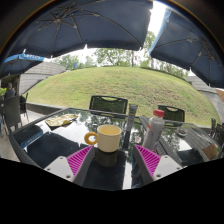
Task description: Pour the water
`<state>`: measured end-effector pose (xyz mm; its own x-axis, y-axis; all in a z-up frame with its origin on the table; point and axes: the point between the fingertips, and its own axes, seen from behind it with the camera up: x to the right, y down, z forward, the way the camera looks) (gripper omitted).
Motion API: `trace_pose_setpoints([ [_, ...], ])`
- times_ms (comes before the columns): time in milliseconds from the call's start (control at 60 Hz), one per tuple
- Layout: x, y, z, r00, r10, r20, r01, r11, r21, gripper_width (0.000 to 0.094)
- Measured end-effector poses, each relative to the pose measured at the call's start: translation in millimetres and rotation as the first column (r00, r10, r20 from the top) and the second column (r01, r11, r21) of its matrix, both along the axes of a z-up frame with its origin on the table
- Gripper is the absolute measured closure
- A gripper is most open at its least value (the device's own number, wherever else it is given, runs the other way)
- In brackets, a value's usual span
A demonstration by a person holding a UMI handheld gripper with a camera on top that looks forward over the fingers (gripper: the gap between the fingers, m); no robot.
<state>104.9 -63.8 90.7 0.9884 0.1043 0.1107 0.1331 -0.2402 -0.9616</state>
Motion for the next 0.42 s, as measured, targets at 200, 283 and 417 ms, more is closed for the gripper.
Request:
trace_pose_setpoints([
  [200, -46, -18, 0, 0.995, 0.072, 0.068, -0.074, 0.997, 0.020, 0.0095],
  [283, -49, -19, -3, 0.995, 0.065, 0.071, -0.066, 0.998, 0.009, 0.0095],
  [417, -58, -20, -10, 0.993, 0.078, 0.093, -0.078, 0.997, -0.007, 0.0094],
])
